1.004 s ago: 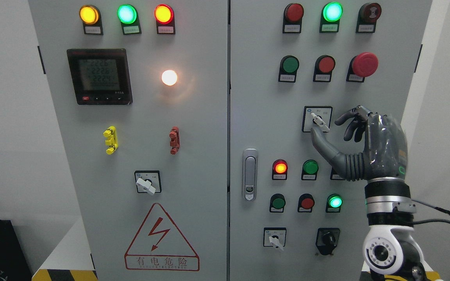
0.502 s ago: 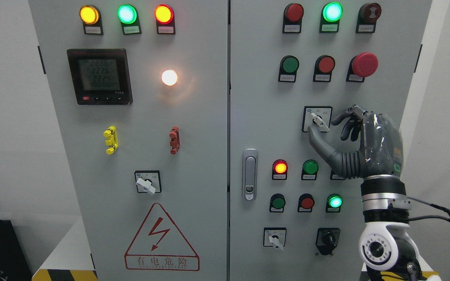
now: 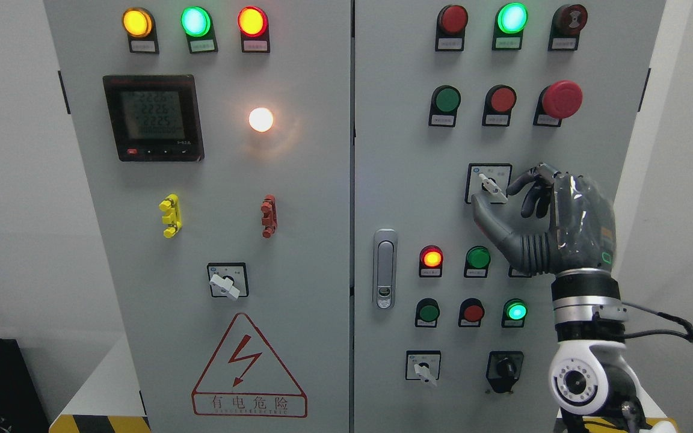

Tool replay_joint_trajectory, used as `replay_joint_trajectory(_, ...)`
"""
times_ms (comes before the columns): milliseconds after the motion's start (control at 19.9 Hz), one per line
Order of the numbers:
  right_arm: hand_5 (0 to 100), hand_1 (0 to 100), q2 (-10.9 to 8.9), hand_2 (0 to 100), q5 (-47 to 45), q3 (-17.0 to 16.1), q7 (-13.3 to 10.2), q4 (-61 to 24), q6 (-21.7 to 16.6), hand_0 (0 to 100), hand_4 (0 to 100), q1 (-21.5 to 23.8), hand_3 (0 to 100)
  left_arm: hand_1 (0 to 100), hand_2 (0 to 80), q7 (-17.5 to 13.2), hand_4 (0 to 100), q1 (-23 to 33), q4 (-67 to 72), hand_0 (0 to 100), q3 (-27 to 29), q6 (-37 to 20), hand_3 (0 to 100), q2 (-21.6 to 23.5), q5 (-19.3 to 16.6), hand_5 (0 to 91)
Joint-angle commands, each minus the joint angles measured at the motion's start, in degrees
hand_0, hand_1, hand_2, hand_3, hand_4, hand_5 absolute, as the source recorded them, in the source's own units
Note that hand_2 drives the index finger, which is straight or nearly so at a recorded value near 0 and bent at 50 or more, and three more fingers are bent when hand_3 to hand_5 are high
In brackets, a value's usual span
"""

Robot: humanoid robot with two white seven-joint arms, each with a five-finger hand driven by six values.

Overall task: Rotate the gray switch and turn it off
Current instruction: 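Pinch the black switch knob between right thumb and fingers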

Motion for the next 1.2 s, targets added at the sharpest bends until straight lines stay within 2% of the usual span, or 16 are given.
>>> replay_joint_trajectory(0, 100, 41, 0.01, 59, 0.10, 0.81, -0.04, 0.95, 0.02, 10, 93, -0.39, 89, 39, 0.0, -0.05, 0, -0.53, -1.40, 12, 0.44, 0.02, 0, 0.06, 1.14, 0.0)
replay_joint_trajectory(1154, 100, 40, 0.09, 64, 0.10, 1.51, -0.04, 2.27, 1.96, 14, 94, -2.06, 91, 39, 0.0, -0.05, 0, -0.53, -1.40, 12, 0.44, 0.02, 0, 0.06, 1.14, 0.0)
